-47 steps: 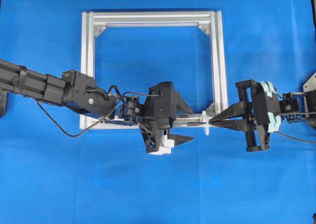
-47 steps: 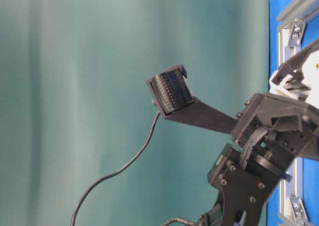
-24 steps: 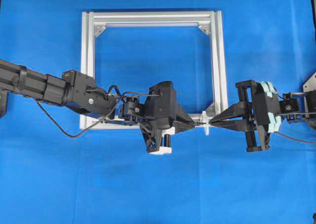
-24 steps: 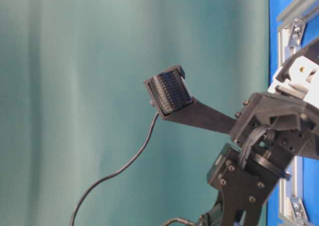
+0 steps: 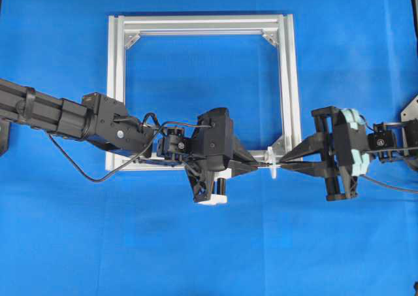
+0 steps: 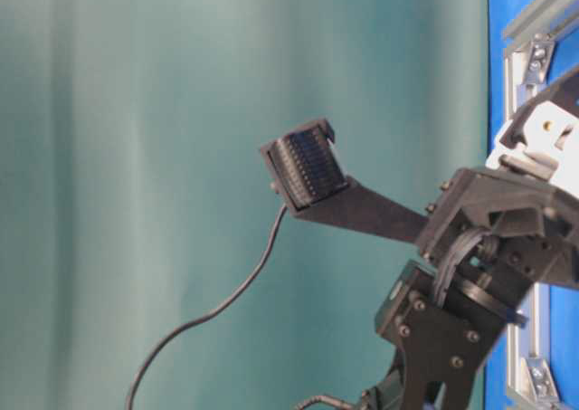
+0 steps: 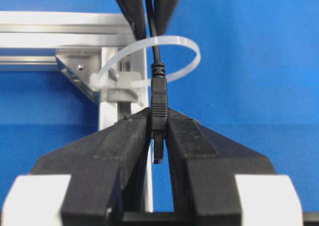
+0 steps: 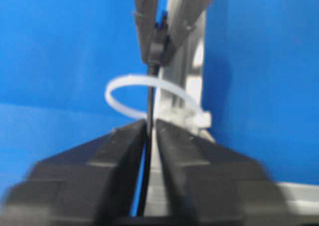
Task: Insert the wire through the string loop located on the right side.
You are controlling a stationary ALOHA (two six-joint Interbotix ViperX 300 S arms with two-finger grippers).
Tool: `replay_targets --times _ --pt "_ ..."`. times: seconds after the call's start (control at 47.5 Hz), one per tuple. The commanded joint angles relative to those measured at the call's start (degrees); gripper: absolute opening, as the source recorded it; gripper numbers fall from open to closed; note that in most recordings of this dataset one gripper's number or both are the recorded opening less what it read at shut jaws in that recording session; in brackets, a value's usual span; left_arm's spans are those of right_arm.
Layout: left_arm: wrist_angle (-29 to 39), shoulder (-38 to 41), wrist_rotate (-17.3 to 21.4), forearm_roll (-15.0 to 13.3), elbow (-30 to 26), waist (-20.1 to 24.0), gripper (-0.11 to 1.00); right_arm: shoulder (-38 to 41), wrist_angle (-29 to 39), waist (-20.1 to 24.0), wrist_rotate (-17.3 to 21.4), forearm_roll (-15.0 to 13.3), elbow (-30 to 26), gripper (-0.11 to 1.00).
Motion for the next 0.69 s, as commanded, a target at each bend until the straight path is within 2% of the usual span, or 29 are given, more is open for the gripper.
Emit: replay_targets --times 0.0,0.168,0.253,0.295,0.379,0.674 --pt "-0.35 -1.23 0.00 0.09 -0.97 -0.26 0.08 -0.35 -0.35 -0.09 0.09 0.18 -0.70 0.26" --pt "-0.35 -1.23 0.00 0.09 -0.97 -0.18 0.08 -0.35 -0.44 -0.09 0.00 0.18 -0.79 0.76" --pt "-0.35 -1.23 0.00 0.09 -0.88 -0.18 0.08 -0.35 -0.44 -0.09 0.00 0.18 -0.79 0.94" --pt "-0.26 -1.23 0.00 0.09 -0.88 -0.26 0.08 -0.35 -0.44 -0.09 0.00 0.18 -0.79 0.96" --pt "-0.35 -1.23 0.00 0.09 -0.88 -0.26 0.08 -0.35 -0.35 -0.26 0.00 0.18 -0.79 0.93" --pt "-0.26 -2.11 0.26 0.09 0.35 -0.26 0.08 -0.35 -0.18 -0.26 0.00 0.18 -0.79 0.94"
